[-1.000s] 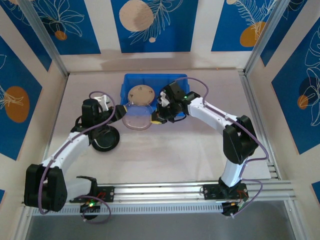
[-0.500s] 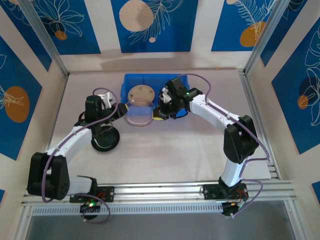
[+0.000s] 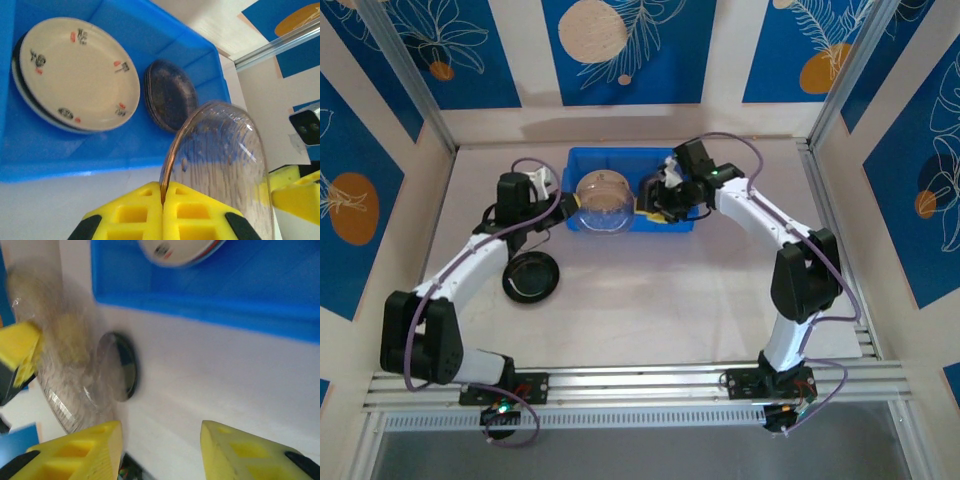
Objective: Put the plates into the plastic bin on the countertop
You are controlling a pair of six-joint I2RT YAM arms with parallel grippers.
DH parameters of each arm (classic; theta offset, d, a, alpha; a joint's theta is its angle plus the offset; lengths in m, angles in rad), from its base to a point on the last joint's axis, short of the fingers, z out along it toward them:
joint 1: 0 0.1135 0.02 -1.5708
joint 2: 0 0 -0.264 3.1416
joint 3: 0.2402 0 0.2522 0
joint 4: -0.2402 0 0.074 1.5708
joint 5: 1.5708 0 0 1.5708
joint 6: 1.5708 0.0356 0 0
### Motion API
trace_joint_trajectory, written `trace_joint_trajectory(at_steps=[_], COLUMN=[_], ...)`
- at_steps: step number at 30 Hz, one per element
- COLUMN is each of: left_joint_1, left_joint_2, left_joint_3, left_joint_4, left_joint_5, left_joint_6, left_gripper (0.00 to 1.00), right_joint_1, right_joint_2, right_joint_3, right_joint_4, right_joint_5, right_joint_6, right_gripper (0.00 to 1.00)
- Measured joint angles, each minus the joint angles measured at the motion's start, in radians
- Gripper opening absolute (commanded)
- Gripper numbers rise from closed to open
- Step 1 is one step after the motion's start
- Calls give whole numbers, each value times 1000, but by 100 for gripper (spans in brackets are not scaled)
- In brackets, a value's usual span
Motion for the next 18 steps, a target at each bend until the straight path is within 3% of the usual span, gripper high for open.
trace_joint_trajectory(at_steps=[7, 18], left_joint_1=[-69, -185], left_joint_2=[194, 600], left_joint_3=[277, 658], left_joint_4=[-68, -104], left_joint_5=[-79, -161], left_joint_6=[55, 79], left_gripper=[0, 0], right_joint_1=[-203, -259], right_joint_2=[-189, -266], right_joint_3=[-143, -247], right_joint_4=[81, 129], right_joint_5=[75, 94], right_joint_6=[55, 77], right_gripper=[49, 49])
